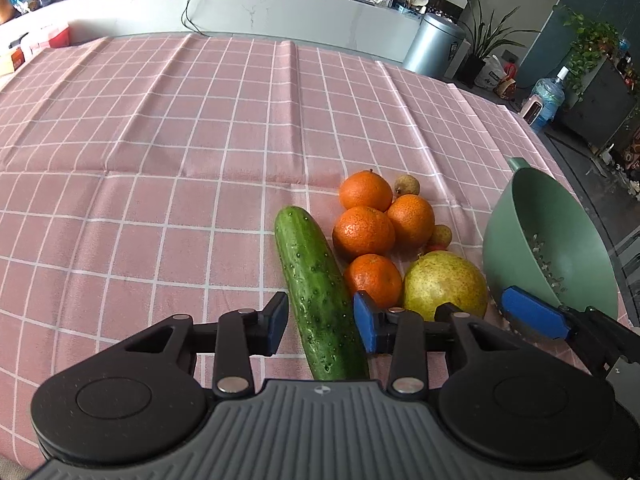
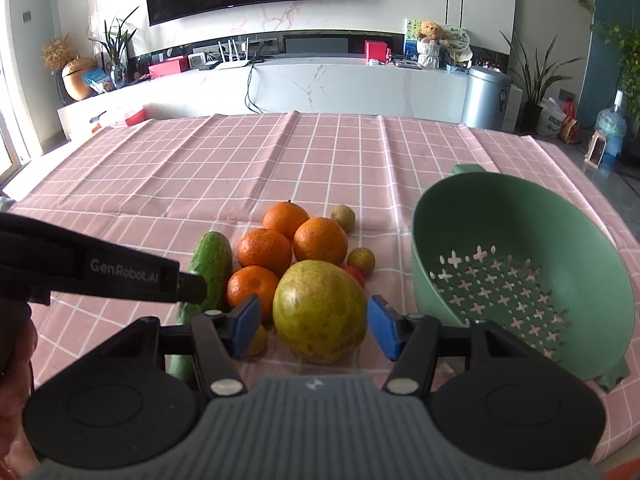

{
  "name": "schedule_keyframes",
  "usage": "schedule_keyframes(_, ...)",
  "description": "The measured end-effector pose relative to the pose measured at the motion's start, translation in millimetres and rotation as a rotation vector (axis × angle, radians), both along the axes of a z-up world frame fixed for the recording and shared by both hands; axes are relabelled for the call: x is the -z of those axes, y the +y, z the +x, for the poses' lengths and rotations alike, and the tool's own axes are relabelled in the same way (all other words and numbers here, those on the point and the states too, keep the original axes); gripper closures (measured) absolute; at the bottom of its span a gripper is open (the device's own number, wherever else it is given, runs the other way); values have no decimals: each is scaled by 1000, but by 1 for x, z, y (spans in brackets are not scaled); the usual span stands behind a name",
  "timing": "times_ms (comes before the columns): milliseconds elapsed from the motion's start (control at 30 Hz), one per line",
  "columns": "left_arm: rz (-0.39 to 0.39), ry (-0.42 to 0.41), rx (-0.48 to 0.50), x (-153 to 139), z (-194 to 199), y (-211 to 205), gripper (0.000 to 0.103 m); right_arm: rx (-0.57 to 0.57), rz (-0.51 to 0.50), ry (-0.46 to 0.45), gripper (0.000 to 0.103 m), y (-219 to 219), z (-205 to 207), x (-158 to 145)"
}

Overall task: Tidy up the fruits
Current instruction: 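Lower the left tool onto the cucumber while the right tool approaches the yellow pomelo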

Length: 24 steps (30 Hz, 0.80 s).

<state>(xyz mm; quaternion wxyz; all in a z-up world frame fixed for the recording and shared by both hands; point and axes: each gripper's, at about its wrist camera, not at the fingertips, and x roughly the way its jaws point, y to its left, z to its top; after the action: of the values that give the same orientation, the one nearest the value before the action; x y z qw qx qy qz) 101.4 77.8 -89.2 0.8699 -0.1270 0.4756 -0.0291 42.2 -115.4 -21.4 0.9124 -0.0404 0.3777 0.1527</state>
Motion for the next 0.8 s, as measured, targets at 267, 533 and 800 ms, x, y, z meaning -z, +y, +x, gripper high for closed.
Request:
schedule_keyframes(267, -35, 17, 37, 15, 10, 2, 51, 32, -34, 21, 44, 7, 14, 16)
schedule_keyframes(533, -123, 28, 25, 25, 14, 10, 50, 46, -50, 8, 41, 14, 19, 25)
schedule_keyframes(800, -134, 29, 19, 26, 13, 11, 47, 49, -49, 0, 42, 13, 19, 28)
